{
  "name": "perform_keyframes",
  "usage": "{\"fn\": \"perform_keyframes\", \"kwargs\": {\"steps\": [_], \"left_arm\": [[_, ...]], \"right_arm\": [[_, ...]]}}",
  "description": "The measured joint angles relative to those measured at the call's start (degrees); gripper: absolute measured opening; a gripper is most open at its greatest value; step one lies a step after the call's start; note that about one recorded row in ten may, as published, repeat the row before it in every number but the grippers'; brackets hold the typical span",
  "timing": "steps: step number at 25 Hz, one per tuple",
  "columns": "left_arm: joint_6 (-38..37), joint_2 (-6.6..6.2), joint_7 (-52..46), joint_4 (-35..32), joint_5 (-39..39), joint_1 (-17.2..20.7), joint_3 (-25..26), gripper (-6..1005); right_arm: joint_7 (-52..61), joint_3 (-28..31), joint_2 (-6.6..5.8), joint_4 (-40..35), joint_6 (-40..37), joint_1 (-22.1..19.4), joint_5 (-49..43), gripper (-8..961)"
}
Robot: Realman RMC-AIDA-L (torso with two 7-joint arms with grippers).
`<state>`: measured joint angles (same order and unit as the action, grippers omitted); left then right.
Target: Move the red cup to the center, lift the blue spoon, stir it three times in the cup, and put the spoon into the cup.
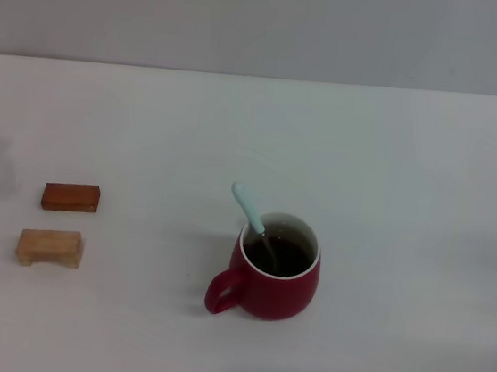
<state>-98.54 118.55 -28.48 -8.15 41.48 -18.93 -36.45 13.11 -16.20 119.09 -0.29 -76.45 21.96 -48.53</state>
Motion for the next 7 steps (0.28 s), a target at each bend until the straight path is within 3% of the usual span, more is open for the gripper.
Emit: {"fn": "perform_keyframes", "kwargs": {"steps": [7], "left_arm": [[-1.3, 0.14, 9.1, 7.3, 0.5, 2.5, 0.9, 51]], "right_arm": [[0.5, 2.2, 0.01, 0.0, 0.2, 0.5, 0.1, 0]]}}
